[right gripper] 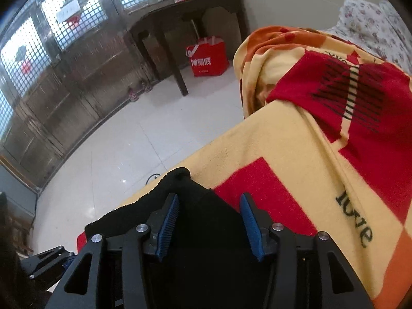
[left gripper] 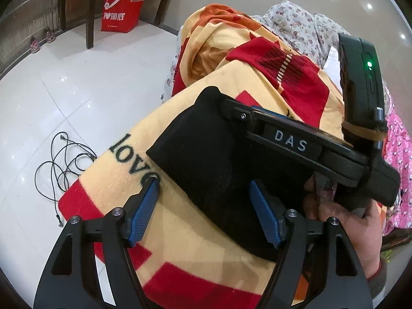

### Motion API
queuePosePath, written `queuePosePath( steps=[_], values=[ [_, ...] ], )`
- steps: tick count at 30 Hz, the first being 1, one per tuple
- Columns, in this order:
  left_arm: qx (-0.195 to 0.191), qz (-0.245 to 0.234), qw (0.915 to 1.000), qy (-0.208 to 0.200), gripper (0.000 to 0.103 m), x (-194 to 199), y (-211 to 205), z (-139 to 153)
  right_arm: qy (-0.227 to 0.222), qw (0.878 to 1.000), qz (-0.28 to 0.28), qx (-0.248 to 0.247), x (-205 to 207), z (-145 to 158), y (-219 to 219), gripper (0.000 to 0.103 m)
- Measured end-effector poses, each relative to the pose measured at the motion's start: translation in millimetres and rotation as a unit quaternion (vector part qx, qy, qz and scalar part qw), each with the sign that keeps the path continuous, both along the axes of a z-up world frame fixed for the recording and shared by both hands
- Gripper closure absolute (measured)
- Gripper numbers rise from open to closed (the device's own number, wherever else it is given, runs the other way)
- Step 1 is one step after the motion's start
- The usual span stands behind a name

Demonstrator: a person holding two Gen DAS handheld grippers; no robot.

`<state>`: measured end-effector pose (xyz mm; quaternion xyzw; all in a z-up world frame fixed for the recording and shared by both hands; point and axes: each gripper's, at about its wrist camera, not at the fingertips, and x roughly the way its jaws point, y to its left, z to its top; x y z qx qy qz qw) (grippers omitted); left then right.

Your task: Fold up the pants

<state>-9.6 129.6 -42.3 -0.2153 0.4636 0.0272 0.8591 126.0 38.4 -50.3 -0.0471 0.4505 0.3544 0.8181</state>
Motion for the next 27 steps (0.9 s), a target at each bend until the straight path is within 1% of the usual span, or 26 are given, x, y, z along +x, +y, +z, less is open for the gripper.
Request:
queuePosePath(
  steps=[4,6,8,9,10,11,13,15,18,20,21,22,23,24,25,27],
  values=[
    [0.002,0.004,1.0,0.001,0.03,1,0,0,-0.014,1.0,0.003,-0.023,-7,2,8,0.056],
    [0.008,0.001,1.0,0.001,0.03,1,-2,0,-0.017,0.999,0.002,-0.027,-10,3,9,0.058],
    [0.009,-0.002,1.0,0.001,0.03,0,-2,1,-0.025,0.999,0.008,-0.032,-12,8,10,0.069],
    [0.004,-0.003,1.0,-0.001,0.03,-1,-1,0,-0.029,0.999,0.01,-0.034,-13,10,9,0.072],
    [-0.003,-0.001,1.0,-0.005,0.03,-2,1,0,-0.033,0.999,0.013,-0.034,-15,13,9,0.078],
    [-0.012,0.001,0.9999,-0.008,0.03,-2,4,0,-0.035,0.999,0.015,-0.032,-16,15,8,0.081],
    [-0.042,0.002,0.999,-0.016,0.03,-2,9,-1,-0.035,0.999,0.014,-0.026,-15,17,5,0.081],
    [-0.06,0.0,0.998,-0.02,0.031,1,11,-1,-0.026,0.999,0.008,-0.018,-10,14,3,0.081],
    [-0.049,-0.001,0.9986,-0.019,0.063,6,8,-3,0.002,1.0,-0.012,0.009,-2,14,-7,0.079],
    [-0.045,-0.006,0.9985,-0.03,0.072,5,5,-1,0.014,0.999,-0.029,0.014,0,20,-14,0.074],
    [-0.03,-0.012,0.9987,-0.041,0.075,3,0,2,0.018,0.999,-0.034,0.017,0,26,-17,0.071],
    [-0.002,-0.017,0.9984,-0.055,0.079,0,-7,7,0.021,0.999,-0.035,0.026,-2,32,-21,0.066],
    [0.029,-0.023,0.9968,-0.07,0.08,-4,-15,12,0.027,0.998,-0.038,0.043,-3,41,-26,0.06],
    [0.076,-0.034,0.9921,-0.094,0.082,-10,-29,19,0.033,0.997,-0.041,0.054,-4,47,-29,0.058],
    [0.106,-0.041,0.9875,-0.11,0.083,-15,-38,23,0.041,0.996,-0.047,0.067,-4,55,-34,0.054],
    [0.164,-0.059,0.9739,-0.145,0.085,-26,-60,30,0.064,0.992,-0.052,0.098,-4,67,-43,0.053]
  ],
)
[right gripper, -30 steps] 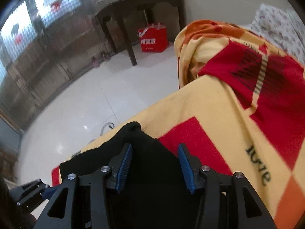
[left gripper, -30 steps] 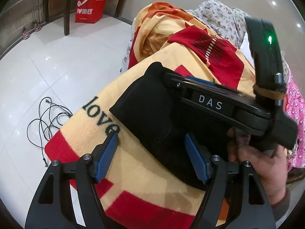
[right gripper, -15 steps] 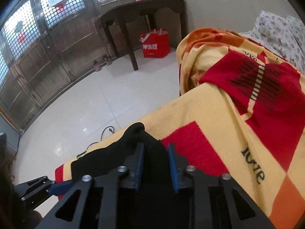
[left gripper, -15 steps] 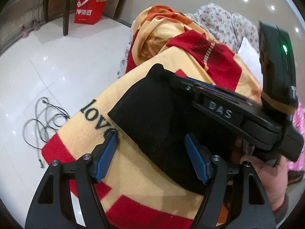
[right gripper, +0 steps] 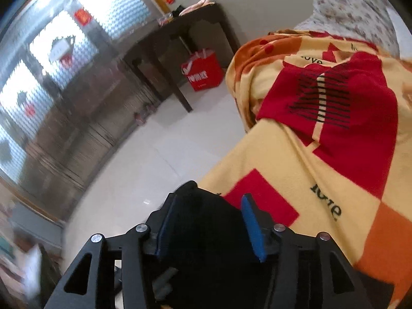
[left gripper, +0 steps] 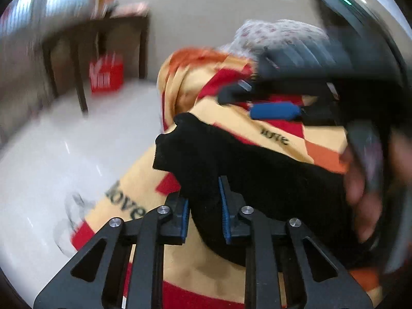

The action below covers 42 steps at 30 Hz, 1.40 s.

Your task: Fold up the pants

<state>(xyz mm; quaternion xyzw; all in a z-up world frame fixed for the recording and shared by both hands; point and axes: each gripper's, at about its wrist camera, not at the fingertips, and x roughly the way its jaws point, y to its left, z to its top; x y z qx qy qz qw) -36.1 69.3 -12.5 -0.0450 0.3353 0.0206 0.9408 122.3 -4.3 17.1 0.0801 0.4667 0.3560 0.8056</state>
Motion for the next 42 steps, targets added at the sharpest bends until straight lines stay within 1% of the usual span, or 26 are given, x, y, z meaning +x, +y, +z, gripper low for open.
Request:
queuePosePath(
  steps=[2,3,5,8,10,13,14,15,16,17,18,19,20,22,24,25,27,29,31,34,35,36,38,39,41,42],
  values=[
    [0.034,-0.02,0.9989,-0.025,0.086,-9,-17,3,0.025,1.0,0.005,0.017,1,6,-3,0.048],
    [0.05,-0.032,0.9977,-0.035,0.086,-13,-26,3,0.037,0.999,0.011,0.014,2,8,-3,0.047],
    [0.066,-0.05,0.9956,-0.044,0.086,-18,-37,3,0.044,0.999,0.026,0.003,-2,11,2,0.046],
    [0.084,-0.071,0.9926,-0.052,0.086,-25,-50,0,0.049,0.998,0.048,-0.011,-9,14,10,0.045],
    [0.095,-0.082,0.9904,-0.057,0.086,-29,-57,-1,0.042,0.997,0.055,-0.022,-14,16,14,0.043],
    [0.091,-0.083,0.9908,-0.056,0.086,-30,-58,-1,0.026,0.995,0.06,-0.077,-21,8,24,0.042],
    [0.088,-0.082,0.9912,-0.055,0.086,-30,-56,0,0.022,0.993,0.06,-0.096,-23,2,25,0.045],
    [0.087,-0.081,0.9913,-0.055,0.086,-30,-55,0,0.017,0.992,0.067,-0.105,-25,-4,23,0.051],
    [0.087,-0.081,0.9915,-0.054,0.086,-31,-54,0,0.011,0.991,0.072,-0.11,-26,-8,20,0.07],
    [0.083,-0.083,0.9917,-0.052,0.086,-31,-53,1,0.002,0.992,0.067,-0.102,-29,-10,14,0.077],
    [0.078,-0.086,0.9919,-0.051,0.086,-32,-52,2,-0.003,0.995,0.059,-0.086,-30,-10,5,0.079],
    [0.075,-0.089,0.9918,-0.053,0.086,-34,-52,4,-0.004,0.996,0.052,-0.075,-31,-10,-5,0.086],
    [0.071,-0.093,0.9916,-0.053,0.086,-34,-50,5,-0.006,0.998,0.041,-0.056,-33,-8,-18,0.089],
    [0.051,-0.111,0.9911,-0.053,0.086,-33,-47,13,-0.021,0.999,0.028,-0.036,-41,0,-37,0.091],
    [0.02,-0.14,0.9885,-0.053,0.086,-34,-51,24,-0.042,0.999,0.014,-0.026,-53,12,-59,0.092],
    [0.001,-0.161,0.9855,-0.054,0.086,-35,-55,31,-0.048,0.999,0.004,-0.017,-59,18,-72,0.092],
    [-0.02,-0.194,0.9789,-0.06,0.086,-39,-63,41,-0.057,0.998,-0.027,0.003,-70,29,-107,0.092],
    [-0.037,-0.237,0.9688,-0.06,0.086,-43,-79,49,-0.068,0.996,-0.057,0.014,-87,37,-142,0.092],
    [-0.052,-0.285,0.9557,-0.051,0.086,-48,-101,54,-0.079,0.993,-0.086,0.025,-106,44,-176,0.092],
    [-0.065,-0.328,0.942,-0.029,0.086,-55,-127,50,-0.087,0.988,-0.125,0.007,-135,49,-220,0.094],
    [-0.067,-0.345,0.9361,-0.02,0.086,-56,-136,48,-0.083,0.987,-0.138,-0.001,-143,45,-234,0.094],
    [-0.069,-0.367,0.9275,-0.005,0.086,-58,-141,44,-0.074,0.985,-0.154,-0.008,-151,37,-251,0.094],
    [-0.066,-0.403,0.9127,0.018,0.085,-63,-154,36,-0.052,0.983,-0.178,-0.016,-159,18,-272,0.094],
    [-0.066,-0.414,0.9073,0.026,0.085,-64,-154,34,-0.037,0.981,-0.191,-0.021,-160,4,-283,0.094],
    [-0.068,-0.426,0.9015,0.039,0.085,-63,-158,34,-0.018,0.978,-0.208,-0.009,-163,-13,-297,0.094],
    [-0.06,-0.428,0.9007,0.045,0.084,-62,-161,35,-0.012,0.975,-0.219,0.015,-166,-17,-305,0.094]
  ],
)
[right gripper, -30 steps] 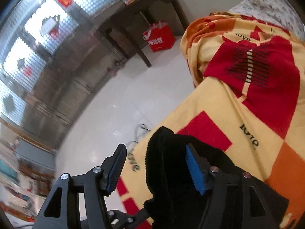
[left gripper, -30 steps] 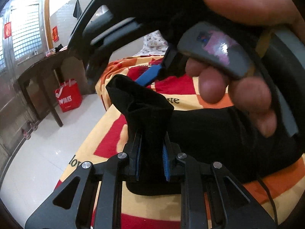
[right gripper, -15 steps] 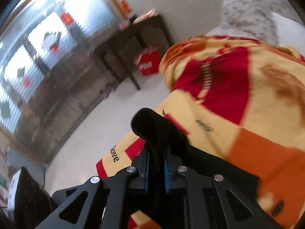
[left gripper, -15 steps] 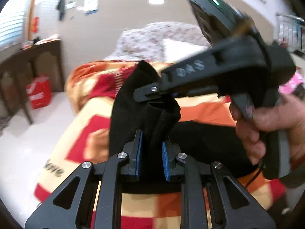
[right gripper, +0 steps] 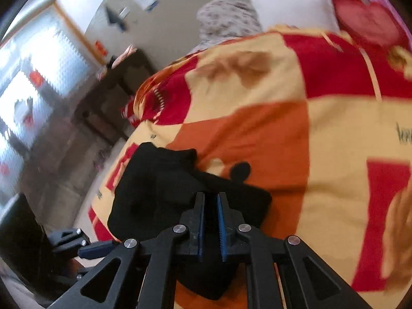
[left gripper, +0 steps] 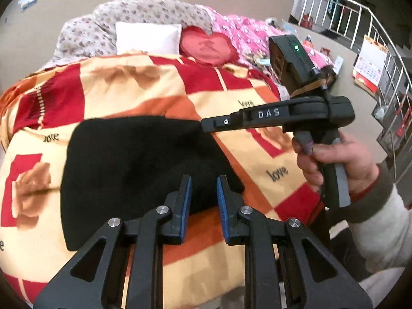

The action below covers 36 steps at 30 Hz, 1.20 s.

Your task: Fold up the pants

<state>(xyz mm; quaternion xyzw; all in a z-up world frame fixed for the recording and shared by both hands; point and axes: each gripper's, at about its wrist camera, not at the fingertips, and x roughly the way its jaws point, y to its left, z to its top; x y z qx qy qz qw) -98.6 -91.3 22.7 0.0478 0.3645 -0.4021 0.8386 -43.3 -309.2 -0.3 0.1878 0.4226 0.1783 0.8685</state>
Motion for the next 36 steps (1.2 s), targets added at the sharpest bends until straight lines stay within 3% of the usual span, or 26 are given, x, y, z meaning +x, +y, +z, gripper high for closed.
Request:
queuePosePath(
  steps=[3,5,6,10,12,15,16,17,20,22,26,29,31,34,36],
  values=[
    [0.021,0.008,0.9997,-0.009,0.082,-2,6,9,-0.008,0.998,-0.017,0.058,-12,1,-15,0.081],
    [0.018,0.011,0.9998,-0.006,0.078,-3,17,14,-0.02,0.997,-0.009,0.073,-21,8,-12,0.05],
    [0.012,0.015,0.9998,-0.006,0.074,-4,24,18,-0.025,0.997,0.0,0.074,-25,10,-7,0.048],
    [-0.001,0.067,0.9976,-0.016,0.046,11,57,19,-0.001,0.999,0.019,0.043,-18,-5,21,0.047],
    [0.024,0.102,0.9943,-0.019,0.046,22,61,10,-0.001,0.999,0.013,0.031,-7,-18,31,0.047],
    [0.05,0.137,0.9893,0.0,0.046,39,65,-10,-0.037,0.998,0.004,0.041,6,-25,42,0.047],
    [0.055,0.141,0.9884,0.014,0.046,44,64,-19,-0.047,0.998,0.011,0.038,10,-26,48,0.055],
    [0.056,0.139,0.9883,0.028,0.046,45,63,-26,-0.053,0.998,0.013,0.033,13,-27,53,0.072],
    [0.057,0.142,0.9874,0.039,0.046,43,56,-35,-0.06,0.996,0.019,0.056,16,-20,49,0.092],
    [0.051,0.12,0.9906,0.042,0.046,38,47,-30,-0.072,0.996,0.021,0.054,8,-6,39,0.093],
    [0.04,0.084,0.9952,0.03,0.046,29,28,-16,-0.076,0.997,0.012,-0.016,-6,13,25,0.093],
    [0.04,0.087,0.9949,0.032,0.046,32,21,-16,-0.053,0.996,-0.023,-0.067,4,-1,17,0.093],
    [0.047,0.101,0.9927,0.045,0.046,40,19,-20,-0.036,0.997,-0.021,-0.068,13,-14,17,0.091],
    [0.043,0.118,0.9903,0.059,0.046,48,23,-17,-0.037,0.996,-0.032,-0.079,10,-6,14,0.076],
    [0.05,0.136,0.988,0.053,0.046,53,26,-13,-0.047,0.991,-0.058,-0.11,-3,11,6,0.074]
  ],
)
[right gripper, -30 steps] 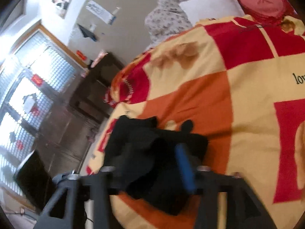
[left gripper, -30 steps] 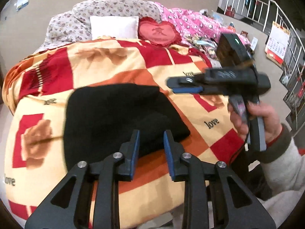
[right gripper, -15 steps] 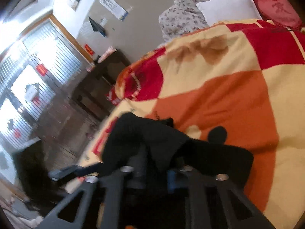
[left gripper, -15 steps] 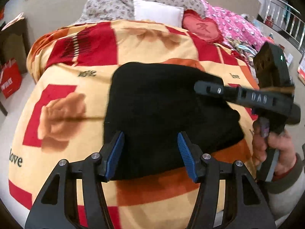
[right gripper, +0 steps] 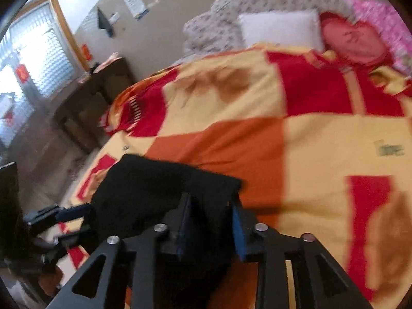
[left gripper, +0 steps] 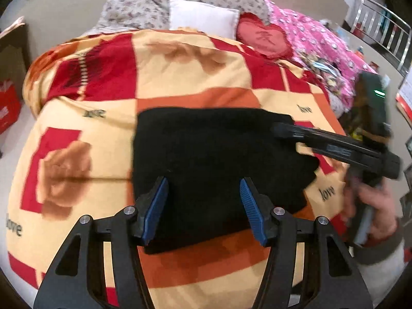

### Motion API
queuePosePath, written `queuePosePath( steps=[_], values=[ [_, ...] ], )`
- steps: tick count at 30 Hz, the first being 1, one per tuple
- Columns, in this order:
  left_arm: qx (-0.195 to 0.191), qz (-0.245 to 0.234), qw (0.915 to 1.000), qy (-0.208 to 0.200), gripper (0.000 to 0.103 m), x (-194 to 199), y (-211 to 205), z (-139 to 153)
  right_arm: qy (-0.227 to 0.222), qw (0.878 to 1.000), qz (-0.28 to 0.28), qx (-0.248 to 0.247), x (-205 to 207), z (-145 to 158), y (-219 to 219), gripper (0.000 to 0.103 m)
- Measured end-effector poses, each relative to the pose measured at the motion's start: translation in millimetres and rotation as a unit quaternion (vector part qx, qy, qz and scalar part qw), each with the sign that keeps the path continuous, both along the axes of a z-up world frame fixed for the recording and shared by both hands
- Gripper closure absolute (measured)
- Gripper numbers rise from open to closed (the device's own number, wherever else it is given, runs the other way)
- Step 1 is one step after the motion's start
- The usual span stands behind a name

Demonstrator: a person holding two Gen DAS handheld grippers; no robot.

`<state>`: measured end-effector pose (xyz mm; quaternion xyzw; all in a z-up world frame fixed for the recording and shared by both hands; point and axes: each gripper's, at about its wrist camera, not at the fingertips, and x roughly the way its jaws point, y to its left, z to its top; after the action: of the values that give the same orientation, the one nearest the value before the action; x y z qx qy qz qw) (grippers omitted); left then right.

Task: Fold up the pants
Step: 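Lower the folded pants onto the blanket with both grippers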

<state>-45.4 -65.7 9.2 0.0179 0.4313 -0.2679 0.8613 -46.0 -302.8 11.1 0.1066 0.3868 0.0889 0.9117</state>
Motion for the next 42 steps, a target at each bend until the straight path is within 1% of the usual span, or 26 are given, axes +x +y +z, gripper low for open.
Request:
queuePosePath(
  steps=[1,2,3,5,7,9,11,12,14,17,20,23,26,29,31,33,37,38,40,42],
  values=[
    [0.004,0.007,1.0,-0.001,0.046,3,1,1,-0.01,1.0,-0.002,-0.003,-8,8,-2,0.074],
    [0.006,0.013,0.9999,0.0,0.046,6,3,1,-0.021,1.0,0.007,0.005,-17,16,-2,0.074],
    [0.007,0.018,0.9998,0.003,0.046,9,4,0,-0.03,0.999,0.023,0.015,-25,23,1,0.074],
    [0.015,0.026,0.9995,0.004,0.046,12,4,-4,-0.035,0.997,0.061,0.018,-36,28,14,0.074],
    [0.029,0.031,0.9991,0.002,0.046,13,2,-8,-0.025,0.996,0.085,0.013,-36,24,29,0.074],
    [0.041,0.035,0.9986,-0.001,0.046,14,-1,-12,-0.008,0.995,0.099,-0.007,-30,12,46,0.074],
    [0.047,0.039,0.9982,0.0,0.045,15,-2,-15,0.013,0.994,0.1,-0.03,-31,-4,54,0.074],
    [0.047,0.041,0.9981,0.002,0.044,16,-3,-17,0.018,0.994,0.1,-0.029,-32,-10,54,0.074],
    [0.045,0.042,0.9981,0.004,0.043,17,-2,-20,0.009,0.996,0.092,-0.017,-41,-18,51,0.074],
    [0.051,0.044,0.9977,0.0,0.04,17,-5,-22,0.012,0.995,0.096,-0.022,-46,-17,51,0.074],
    [0.052,0.049,0.9975,0.001,0.039,18,-5,-22,0.02,0.995,0.094,-0.018,-48,-6,48,0.074],
    [0.046,0.056,0.9974,0.01,0.039,19,-1,-21,0.0,0.996,0.084,-0.01,-53,7,43,0.07],
    [0.044,0.059,0.9972,0.012,0.039,18,0,-21,0.015,0.996,0.089,-0.027,-52,2,47,0.069],
    [0.05,0.061,0.9969,0.007,0.035,19,-2,-24,0.021,0.996,0.08,-0.04,-52,-14,47,0.067],
    [0.049,0.062,0.9968,0.008,0.034,20,-2,-24,0.02,0.996,0.079,-0.028,-52,-14,43,0.067],
    [0.046,0.062,0.9969,0.013,0.034,21,1,-23,0.024,0.997,0.08,-0.004,-51,-9,35,0.066],
    [0.034,0.07,0.9967,0.025,0.034,26,10,-21,0.014,0.998,0.055,0.024,-50,-1,17,0.054],
    [0.025,0.073,0.9964,0.034,0.034,28,13,-21,0.013,0.998,0.049,0.032,-49,-2,13,0.054],
    [0.005,0.078,0.9955,0.054,0.034,33,19,-23,0.019,0.998,0.035,0.053,-46,-6,6,0.051],
    [-0.002,0.08,0.9948,0.063,0.034,36,21,-25,0.028,0.997,0.024,0.072,-40,-14,1,0.045]
  ],
)
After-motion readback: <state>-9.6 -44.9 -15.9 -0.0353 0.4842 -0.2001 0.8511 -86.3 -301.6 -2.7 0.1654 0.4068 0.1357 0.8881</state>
